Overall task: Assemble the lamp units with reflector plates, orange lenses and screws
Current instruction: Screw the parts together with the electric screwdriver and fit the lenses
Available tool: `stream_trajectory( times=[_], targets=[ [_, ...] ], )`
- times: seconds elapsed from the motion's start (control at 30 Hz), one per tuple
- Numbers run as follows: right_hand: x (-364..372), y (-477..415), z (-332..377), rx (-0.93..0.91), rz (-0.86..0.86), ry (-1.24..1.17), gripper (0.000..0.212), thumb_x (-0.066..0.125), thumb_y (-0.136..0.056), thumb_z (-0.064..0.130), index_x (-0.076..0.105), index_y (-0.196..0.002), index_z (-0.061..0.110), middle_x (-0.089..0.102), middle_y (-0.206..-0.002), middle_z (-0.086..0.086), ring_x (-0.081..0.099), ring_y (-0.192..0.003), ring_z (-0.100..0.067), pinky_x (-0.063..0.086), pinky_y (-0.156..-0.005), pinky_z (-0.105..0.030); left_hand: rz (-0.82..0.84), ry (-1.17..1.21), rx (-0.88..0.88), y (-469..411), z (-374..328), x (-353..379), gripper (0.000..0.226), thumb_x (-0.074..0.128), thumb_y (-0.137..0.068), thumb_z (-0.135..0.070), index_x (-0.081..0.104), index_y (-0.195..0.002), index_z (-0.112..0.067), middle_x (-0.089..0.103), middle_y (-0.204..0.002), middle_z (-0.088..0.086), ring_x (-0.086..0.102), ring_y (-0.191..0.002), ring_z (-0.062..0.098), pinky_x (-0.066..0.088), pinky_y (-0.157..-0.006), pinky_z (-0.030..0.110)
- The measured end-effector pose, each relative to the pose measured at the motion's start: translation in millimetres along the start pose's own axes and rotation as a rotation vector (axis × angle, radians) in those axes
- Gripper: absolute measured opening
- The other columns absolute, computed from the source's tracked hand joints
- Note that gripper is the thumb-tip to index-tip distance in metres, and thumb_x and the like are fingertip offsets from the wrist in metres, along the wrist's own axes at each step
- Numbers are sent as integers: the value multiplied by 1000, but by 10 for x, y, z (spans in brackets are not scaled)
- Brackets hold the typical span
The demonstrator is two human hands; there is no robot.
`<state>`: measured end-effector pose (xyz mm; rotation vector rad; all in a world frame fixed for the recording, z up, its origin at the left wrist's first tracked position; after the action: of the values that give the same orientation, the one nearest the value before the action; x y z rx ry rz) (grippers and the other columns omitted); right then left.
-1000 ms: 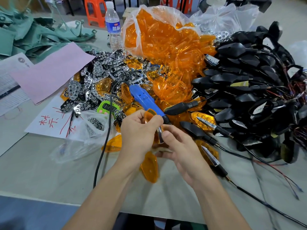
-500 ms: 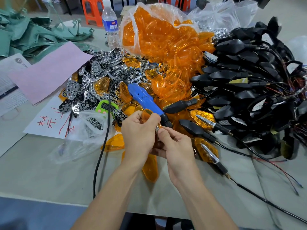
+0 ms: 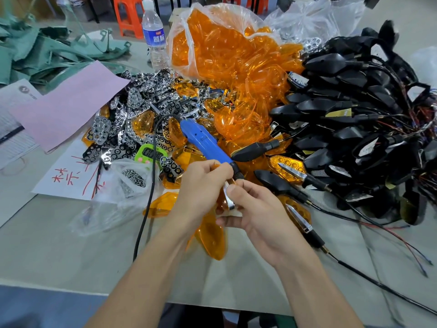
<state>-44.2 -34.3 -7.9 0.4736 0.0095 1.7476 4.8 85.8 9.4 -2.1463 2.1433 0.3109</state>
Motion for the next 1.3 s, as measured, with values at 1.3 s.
stream_trajectory(
  times=[1.3],
  targets=[
    [-26, -34, -110, -97, -270, 18, 21, 57, -104, 27, 76, -94, 27, 75, -94, 1, 72, -92, -17, 64, -78, -39, -139, -514, 354, 146, -163, 125, 29, 27, -104, -38, 47, -96, -18, 57, -73, 3, 54, -59, 21, 49, -53, 43]
  ],
)
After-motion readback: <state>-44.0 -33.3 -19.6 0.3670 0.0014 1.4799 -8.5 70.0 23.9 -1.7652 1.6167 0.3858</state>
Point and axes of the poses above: each hand's wrist, its own y-axis away from the middle knuckle, its own x-axis out of the palm, z = x × y, the point moved 6 cm from there along -y, towards the middle knuckle
